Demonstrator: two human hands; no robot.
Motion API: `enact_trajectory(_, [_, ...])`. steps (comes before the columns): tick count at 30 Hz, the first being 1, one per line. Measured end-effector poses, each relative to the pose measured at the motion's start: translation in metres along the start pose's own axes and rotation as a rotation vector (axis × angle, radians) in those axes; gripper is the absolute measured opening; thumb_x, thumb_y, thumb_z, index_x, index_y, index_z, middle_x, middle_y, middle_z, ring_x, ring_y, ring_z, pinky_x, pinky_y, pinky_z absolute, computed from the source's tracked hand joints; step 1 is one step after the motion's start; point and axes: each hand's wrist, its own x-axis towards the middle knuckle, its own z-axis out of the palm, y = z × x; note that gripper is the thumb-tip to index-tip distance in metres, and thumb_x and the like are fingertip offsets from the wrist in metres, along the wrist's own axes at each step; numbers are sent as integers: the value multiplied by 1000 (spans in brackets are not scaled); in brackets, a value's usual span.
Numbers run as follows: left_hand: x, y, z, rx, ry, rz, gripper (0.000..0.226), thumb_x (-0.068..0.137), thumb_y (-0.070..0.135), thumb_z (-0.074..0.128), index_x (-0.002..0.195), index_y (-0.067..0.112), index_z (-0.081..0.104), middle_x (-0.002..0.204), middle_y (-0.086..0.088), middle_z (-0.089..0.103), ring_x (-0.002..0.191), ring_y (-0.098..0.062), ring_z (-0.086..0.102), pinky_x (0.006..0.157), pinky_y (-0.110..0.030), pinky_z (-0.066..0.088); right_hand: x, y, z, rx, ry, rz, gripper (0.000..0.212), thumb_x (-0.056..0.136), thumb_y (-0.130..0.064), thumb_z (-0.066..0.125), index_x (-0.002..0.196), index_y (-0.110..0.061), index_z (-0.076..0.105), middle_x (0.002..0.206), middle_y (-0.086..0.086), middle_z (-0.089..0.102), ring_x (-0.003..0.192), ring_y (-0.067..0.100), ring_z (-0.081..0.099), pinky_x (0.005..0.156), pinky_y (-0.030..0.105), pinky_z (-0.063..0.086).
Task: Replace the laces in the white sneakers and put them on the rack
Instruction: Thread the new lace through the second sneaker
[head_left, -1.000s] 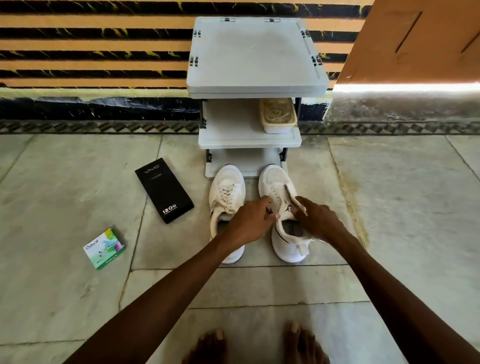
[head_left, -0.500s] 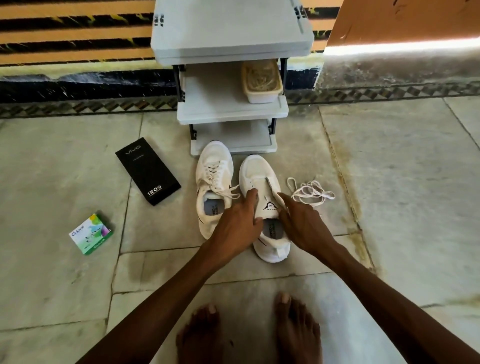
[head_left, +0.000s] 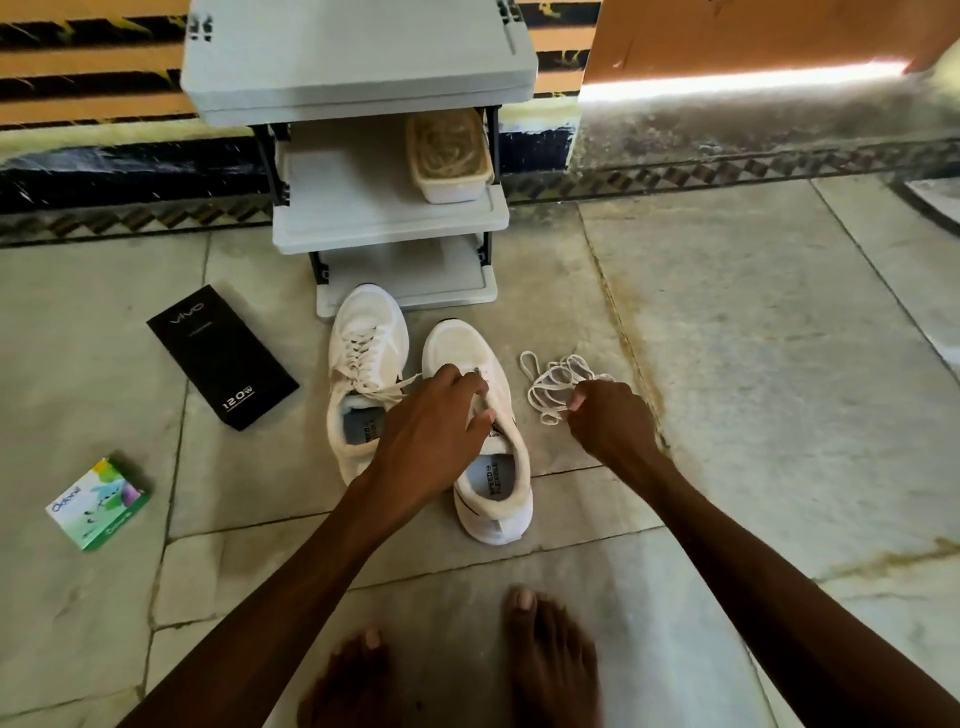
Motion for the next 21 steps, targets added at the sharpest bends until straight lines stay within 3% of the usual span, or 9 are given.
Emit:
enact_trajectory(4, [1,0,4,-14,12,15,27,94,38,57,117,23,61,118,2,58,107,-22,56,85,-42,51,-3,5,15,-69,25,-66,12,87,-12,56,96,-11,62,102,10,67,93,33,63,67,33,43])
enact_trajectory(7, [0,-3,5,-60,45,33,22,93,34,59,112,23,64,112,3,60,104,-21,56,85,-39,50,-1,-3,11,-2,7,-61,5,86,-9,58,89,-10,62,93,6,63,91,33,64,69,33,45])
enact_trajectory(10, [-2,-6,0,-194,104,17,13,92,25,62,103,22,67,104,5,62,93,-14,59,82,-35,51,-1,-18,-1,509,-23,-7,12,83,-4,66,77,-14,61,82,0,63,74,21,64,69,37,54])
enact_trajectory(12, [-2,-8,-5,-271,126,-2,10,91,20,63,100,21,68,101,6,64,86,-9,60,78,-29,52,-7,-34,-15,929,-104,0,11,84,3,66,89,-6,62,82,10,66,66,21,62,65,39,56])
enact_trajectory(14, [-2,-10,-12,-336,151,-12,11,92,17,64,99,21,69,99,7,66,83,-7,62,76,-23,52,-14,-50,-30,1155,-226,-62,11,89,5,63,96,-2,66,79,13,66,66,17,63,63,29,54])
enact_trajectory(18, [-4,-9,-24,-536,199,-45,10,90,20,68,99,23,70,88,16,68,80,2,64,68,-8,48,-27,-75,-49,1231,-308,-153,18,88,7,63,105,4,69,81,13,73,76,20,72,71,25,58])
enact_trajectory(21, [-6,-9,-30,-614,259,-59,9,88,21,71,95,25,69,82,16,69,76,3,65,68,-9,50,-32,-89,-49,1140,-249,-148,15,85,2,70,99,0,72,83,14,75,75,23,73,67,24,58])
